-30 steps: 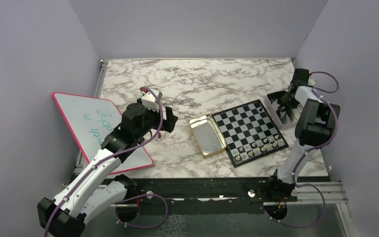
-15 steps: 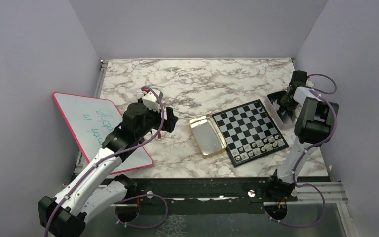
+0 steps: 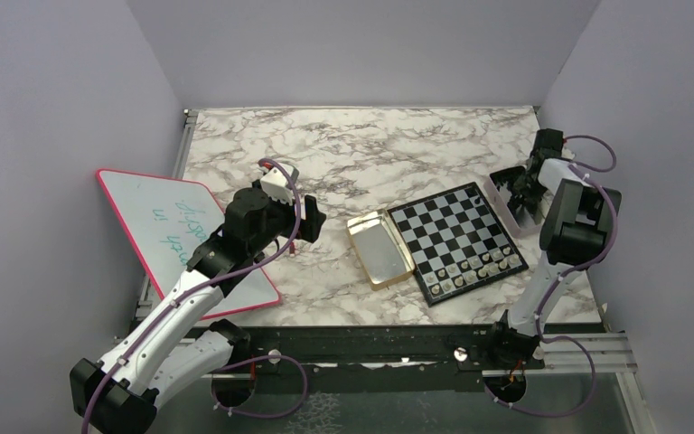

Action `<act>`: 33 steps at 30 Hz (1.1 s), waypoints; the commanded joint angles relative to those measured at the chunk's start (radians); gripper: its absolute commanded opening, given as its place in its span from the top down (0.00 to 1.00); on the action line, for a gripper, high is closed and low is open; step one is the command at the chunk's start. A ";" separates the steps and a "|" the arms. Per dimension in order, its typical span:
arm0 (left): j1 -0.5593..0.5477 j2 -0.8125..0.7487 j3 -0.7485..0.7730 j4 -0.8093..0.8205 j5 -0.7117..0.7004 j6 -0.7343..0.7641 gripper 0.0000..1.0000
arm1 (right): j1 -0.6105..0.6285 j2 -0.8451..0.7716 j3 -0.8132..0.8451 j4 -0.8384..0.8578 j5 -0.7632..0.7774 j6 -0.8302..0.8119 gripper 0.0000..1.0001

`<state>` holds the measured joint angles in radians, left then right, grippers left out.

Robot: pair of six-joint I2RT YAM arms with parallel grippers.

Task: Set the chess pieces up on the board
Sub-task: Pick up the chess piece from the storage box.

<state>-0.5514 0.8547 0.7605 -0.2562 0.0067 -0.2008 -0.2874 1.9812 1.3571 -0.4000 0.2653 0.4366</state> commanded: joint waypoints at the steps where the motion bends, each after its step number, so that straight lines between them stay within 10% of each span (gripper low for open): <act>1: -0.002 -0.005 0.002 0.014 -0.012 0.001 0.01 | -0.004 -0.075 0.028 -0.050 -0.032 0.004 0.85; 23: -0.003 0.083 0.067 0.019 0.126 -0.060 0.06 | 0.226 -0.345 0.033 -0.122 -0.378 -0.042 0.85; 33: -0.003 0.189 0.177 0.065 0.163 -0.198 0.09 | 0.414 -0.517 -0.272 0.338 -0.773 0.446 0.86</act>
<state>-0.5518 1.0096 0.8669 -0.2508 0.1181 -0.2985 0.0902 1.5173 1.2171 -0.3511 -0.2932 0.5831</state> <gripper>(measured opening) 0.920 0.266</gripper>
